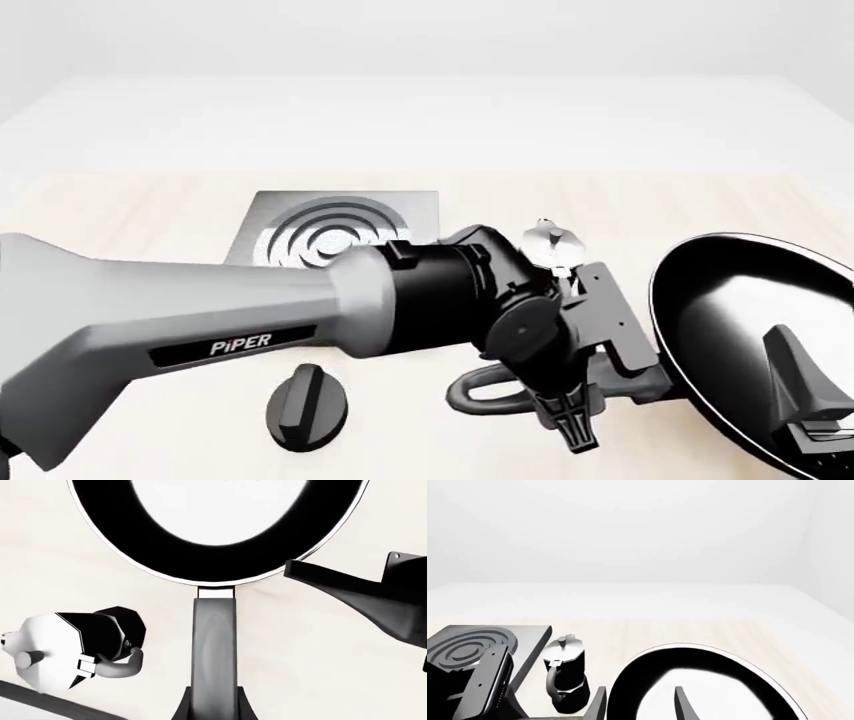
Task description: Put the frying pan on the stove.
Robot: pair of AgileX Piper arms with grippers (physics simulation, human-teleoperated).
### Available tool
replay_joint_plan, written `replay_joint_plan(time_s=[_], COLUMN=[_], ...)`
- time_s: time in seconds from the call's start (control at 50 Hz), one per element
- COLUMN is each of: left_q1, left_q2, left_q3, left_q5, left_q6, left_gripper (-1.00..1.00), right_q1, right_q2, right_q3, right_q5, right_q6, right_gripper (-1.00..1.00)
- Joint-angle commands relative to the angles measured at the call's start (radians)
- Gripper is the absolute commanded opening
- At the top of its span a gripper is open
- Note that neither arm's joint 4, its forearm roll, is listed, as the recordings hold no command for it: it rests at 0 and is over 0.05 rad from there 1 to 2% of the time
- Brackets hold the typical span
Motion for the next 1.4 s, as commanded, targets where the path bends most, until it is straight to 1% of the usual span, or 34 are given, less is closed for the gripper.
replay_joint_plan(time_s=[0.02,0.14,0.18,0.22,0.38,0.4,0.48,0.62,0.68,0.7,0.86,0.88,1.04,1.24,1.34,1.38,1.4], left_q1=[-0.022,0.000,-0.003,0.015,0.024,0.037,0.051,0.081,0.101,0.095,0.117,0.130,0.153,0.171,0.204,0.204,0.214], left_q2=[-0.056,-0.057,-0.069,-0.062,-0.065,-0.062,-0.057,-0.044,-0.042,-0.045,-0.056,-0.054,-0.060,-0.083,-0.087,-0.091,-0.092], left_q3=[-0.036,-0.066,-0.076,-0.088,-0.112,-0.127,-0.162,-0.189,-0.202,-0.202,-0.214,-0.221,-0.244,-0.247,-0.259,-0.263,-0.262], left_q5=[0.019,0.043,0.050,0.058,0.073,0.082,0.104,0.117,0.118,0.121,0.126,0.127,0.138,0.126,0.120,0.122,0.118], left_q6=[0.022,0.052,0.048,0.070,0.086,0.103,0.122,0.153,0.161,0.154,0.168,0.177,0.186,0.194,0.210,0.204,0.214], left_gripper=[-1.00,-1.00,-1.00,-1.00,-1.00,-1.00,-1.00,-1.00,-1.00,-1.00,-1.00,-1.00,-1.00,-1.00,-1.00,-1.00,-1.00], right_q1=[0.000,0.000,0.000,0.000,0.000,0.000,0.000,0.000,0.000,0.000,0.000,0.000,0.000,0.000,0.000,0.000,0.000], right_q2=[0.000,0.000,0.000,0.000,0.000,0.000,0.000,0.000,0.000,0.000,0.000,0.000,0.000,0.000,0.000,0.000,0.000], right_q3=[0.000,0.000,0.000,0.000,0.000,0.000,0.000,0.000,0.000,0.000,0.000,0.000,0.000,0.000,0.000,0.000,0.000], right_q5=[0.000,0.000,0.000,0.000,0.000,0.000,0.000,0.000,0.000,0.000,0.000,0.000,0.000,0.000,0.000,0.000,0.000], right_q6=[0.000,0.000,0.000,0.000,0.000,0.000,0.000,0.000,0.000,0.000,0.000,0.000,0.000,0.000,0.000,0.000,0.000], right_gripper=[1.00,1.00,1.00,1.00,1.00,1.00,1.00,1.00,1.00,1.00,1.00,1.00,1.00,1.00,1.00,1.00,1.00])
